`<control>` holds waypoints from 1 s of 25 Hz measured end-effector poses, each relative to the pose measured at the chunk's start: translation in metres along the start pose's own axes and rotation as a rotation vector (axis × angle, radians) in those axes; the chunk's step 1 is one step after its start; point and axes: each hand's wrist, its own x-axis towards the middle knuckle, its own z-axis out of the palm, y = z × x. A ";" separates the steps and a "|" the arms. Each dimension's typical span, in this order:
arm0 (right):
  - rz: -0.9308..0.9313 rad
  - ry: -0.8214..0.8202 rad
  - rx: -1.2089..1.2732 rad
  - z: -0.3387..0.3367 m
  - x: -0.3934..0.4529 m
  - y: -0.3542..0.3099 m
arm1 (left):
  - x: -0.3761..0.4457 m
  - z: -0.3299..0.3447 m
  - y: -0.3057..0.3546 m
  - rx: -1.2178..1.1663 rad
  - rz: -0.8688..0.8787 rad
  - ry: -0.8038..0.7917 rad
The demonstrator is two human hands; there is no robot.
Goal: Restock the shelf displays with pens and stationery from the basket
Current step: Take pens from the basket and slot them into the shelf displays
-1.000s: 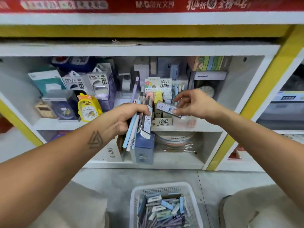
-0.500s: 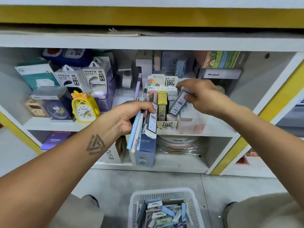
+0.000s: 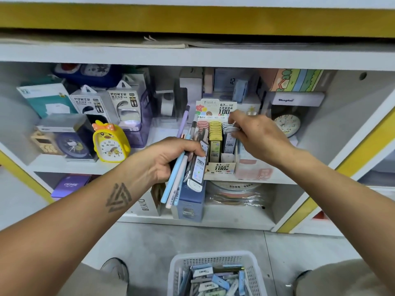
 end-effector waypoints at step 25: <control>0.621 0.140 1.292 -0.019 0.013 0.009 | -0.012 0.044 -0.005 0.207 -0.130 -0.291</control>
